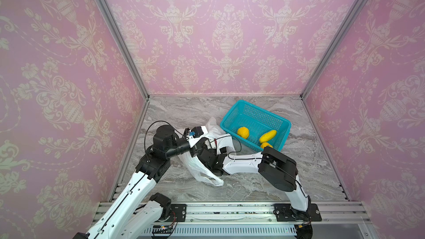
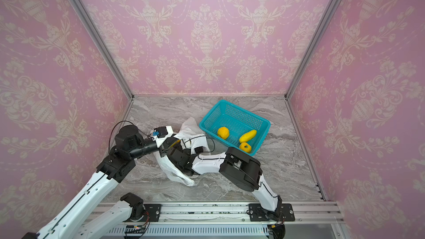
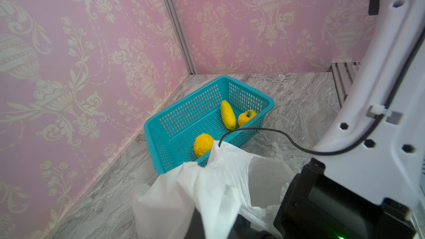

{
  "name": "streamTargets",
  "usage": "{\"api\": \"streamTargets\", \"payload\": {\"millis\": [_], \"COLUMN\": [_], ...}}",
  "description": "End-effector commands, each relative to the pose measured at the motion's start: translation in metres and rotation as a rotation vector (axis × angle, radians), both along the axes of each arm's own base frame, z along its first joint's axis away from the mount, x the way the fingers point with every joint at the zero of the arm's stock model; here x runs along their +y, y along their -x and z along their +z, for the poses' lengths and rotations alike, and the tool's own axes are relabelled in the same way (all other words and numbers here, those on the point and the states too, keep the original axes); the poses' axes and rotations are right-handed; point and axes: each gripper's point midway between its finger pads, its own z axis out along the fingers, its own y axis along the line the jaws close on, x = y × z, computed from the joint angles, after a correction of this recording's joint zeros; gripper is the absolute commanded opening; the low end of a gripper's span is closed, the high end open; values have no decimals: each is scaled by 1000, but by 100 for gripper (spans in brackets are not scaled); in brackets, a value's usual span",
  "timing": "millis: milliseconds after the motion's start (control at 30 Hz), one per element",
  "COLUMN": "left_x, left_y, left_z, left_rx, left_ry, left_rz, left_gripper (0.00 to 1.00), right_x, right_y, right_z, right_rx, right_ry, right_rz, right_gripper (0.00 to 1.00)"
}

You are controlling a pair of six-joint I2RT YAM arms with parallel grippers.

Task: Untie the knot of the plastic bag and take out the fruit
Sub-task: 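Grasp the red fruit with the right gripper while the left pulls the bag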

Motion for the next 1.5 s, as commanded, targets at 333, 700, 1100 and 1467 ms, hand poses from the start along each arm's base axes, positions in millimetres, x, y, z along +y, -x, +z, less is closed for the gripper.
{"api": "streamTargets", "payload": {"millis": [333,700,1100,1467], "left_x": [0,1,5,7], "left_y": [-5,-6,-20,-24], "left_z": [1,0,-8,-11], "left_rx": [-31,-28,-4,2], "left_ry": [-9,-13,-37,-50], "left_rz": [19,27,90,117], "left_gripper": [0,0,0,0], "right_x": [-30,-29,-13,10], "right_y": [-24,-25,-4,62], "right_z": [-36,-45,14,79], "right_rx": [74,93,46,-137], "right_ry": [-83,-97,-125,-197], "right_rz": [-144,-139,18,323], "right_gripper": [93,71,48,40]}}
